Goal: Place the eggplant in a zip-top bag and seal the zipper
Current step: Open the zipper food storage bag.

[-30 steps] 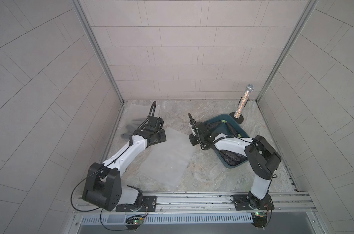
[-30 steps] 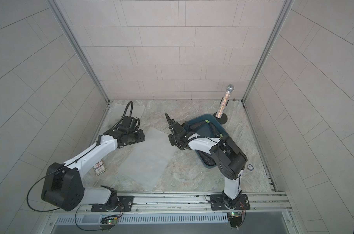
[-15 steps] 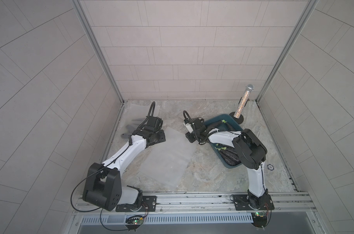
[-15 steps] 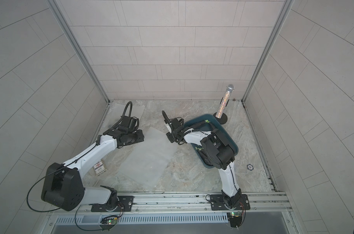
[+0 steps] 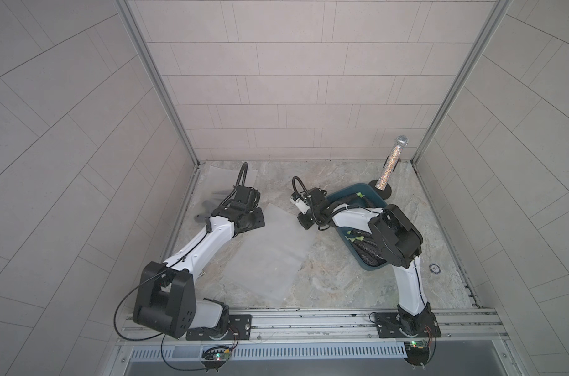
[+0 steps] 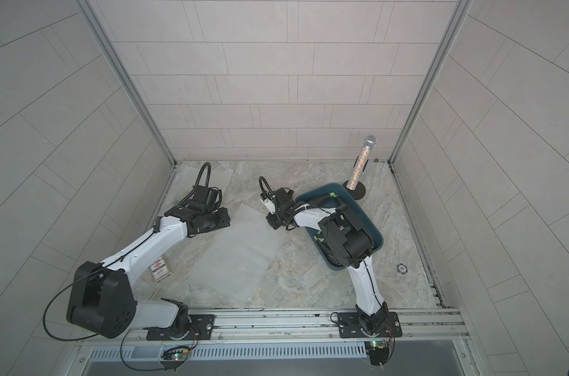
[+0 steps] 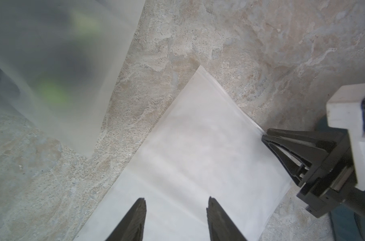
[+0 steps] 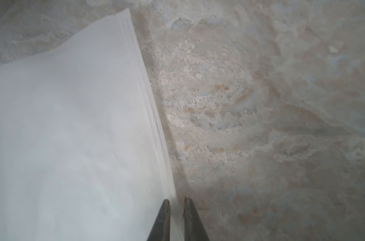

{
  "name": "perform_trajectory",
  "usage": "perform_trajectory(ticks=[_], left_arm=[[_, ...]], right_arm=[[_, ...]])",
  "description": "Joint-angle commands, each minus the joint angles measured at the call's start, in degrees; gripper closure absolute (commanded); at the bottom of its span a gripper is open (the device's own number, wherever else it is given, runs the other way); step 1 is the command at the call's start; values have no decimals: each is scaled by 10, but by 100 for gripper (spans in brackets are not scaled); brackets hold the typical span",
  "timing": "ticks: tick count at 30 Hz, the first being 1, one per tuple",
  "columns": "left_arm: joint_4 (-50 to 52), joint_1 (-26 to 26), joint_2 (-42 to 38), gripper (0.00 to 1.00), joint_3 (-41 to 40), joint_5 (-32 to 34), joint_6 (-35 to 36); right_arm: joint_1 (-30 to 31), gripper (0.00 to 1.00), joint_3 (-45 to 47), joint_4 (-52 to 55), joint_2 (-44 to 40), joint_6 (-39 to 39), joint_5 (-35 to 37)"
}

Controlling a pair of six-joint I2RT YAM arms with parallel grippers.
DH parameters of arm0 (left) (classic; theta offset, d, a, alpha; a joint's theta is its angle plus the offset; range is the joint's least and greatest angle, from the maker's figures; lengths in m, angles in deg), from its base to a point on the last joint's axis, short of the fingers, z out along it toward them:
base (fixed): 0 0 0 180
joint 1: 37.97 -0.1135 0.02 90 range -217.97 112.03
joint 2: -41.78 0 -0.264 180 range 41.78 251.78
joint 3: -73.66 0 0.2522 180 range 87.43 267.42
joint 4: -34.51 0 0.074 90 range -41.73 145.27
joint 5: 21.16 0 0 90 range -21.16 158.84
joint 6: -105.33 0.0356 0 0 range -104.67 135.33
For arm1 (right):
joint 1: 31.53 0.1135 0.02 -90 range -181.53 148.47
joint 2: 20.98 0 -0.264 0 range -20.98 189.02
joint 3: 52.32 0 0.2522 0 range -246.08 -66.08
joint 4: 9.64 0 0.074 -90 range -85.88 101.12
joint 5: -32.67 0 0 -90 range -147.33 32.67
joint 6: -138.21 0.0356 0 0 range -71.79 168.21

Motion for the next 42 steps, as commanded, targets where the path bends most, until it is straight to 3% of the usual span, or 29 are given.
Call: perform_trajectory(ticks=[1, 4, 16, 31, 42], left_arm=[[10, -4, 4, 47, 15, -1, 6], [10, -3, 7, 47, 16, -4, 7], [-5, 0, 11, 47, 25, -51, -14], [-49, 52, 76, 45, 75, -92, -46], [-80, 67, 88, 45, 60, -105, -67]], right_arm=[[-5, 93, -3, 10, 9, -13, -23], [-7, 100, -2, 10, 6, -14, -27], [-4, 100, 71, -62, -79, 12, -60], [43, 100, 197, -163, -206, 62, -69], [84, 100, 213, -177, -226, 73, -49]])
